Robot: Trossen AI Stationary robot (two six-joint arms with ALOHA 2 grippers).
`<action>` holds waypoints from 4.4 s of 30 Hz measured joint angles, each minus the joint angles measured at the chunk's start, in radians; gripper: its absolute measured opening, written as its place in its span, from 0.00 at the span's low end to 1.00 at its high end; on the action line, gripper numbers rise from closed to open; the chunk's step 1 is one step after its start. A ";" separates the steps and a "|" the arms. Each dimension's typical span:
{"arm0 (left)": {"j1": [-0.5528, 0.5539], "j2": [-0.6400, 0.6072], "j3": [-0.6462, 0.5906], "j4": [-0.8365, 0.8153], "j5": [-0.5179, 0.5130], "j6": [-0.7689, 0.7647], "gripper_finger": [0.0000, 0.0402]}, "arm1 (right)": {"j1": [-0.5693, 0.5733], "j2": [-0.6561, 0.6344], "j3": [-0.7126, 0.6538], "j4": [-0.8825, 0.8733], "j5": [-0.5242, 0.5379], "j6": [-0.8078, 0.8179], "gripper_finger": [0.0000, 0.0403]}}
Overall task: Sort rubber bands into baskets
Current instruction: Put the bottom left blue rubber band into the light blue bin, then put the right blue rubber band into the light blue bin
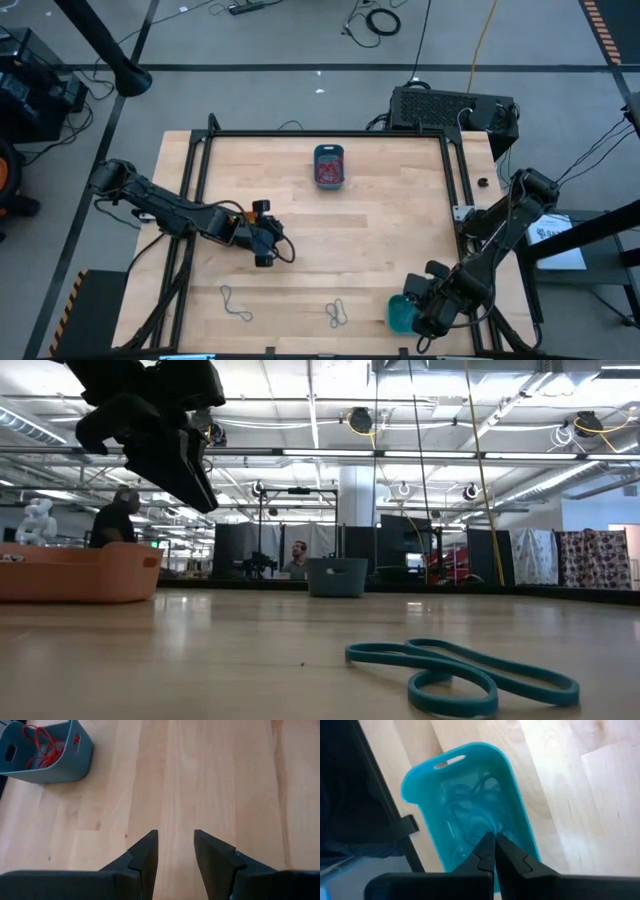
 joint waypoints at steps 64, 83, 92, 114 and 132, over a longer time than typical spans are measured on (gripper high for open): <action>-0.620 0.000 -0.072 0.129 0.092 -0.704 0.33 | -0.249 0.379 -0.001 0.911 0.292 -1.161 0.25; -0.618 0.001 -0.072 0.127 0.035 -0.597 0.33 | -0.332 0.513 -0.001 1.028 -0.006 -1.158 0.25; -0.618 0.001 -0.072 0.128 0.035 -0.597 0.33 | -0.334 0.520 0.002 0.996 -0.066 -1.148 0.25; -0.618 0.001 -0.072 0.127 0.012 -0.571 0.33 | -0.334 0.478 -0.002 0.910 -0.113 -1.116 0.11; -0.618 0.001 -0.072 0.124 -0.003 -0.568 0.33 | -0.292 0.373 0.189 0.599 -0.099 -1.157 0.00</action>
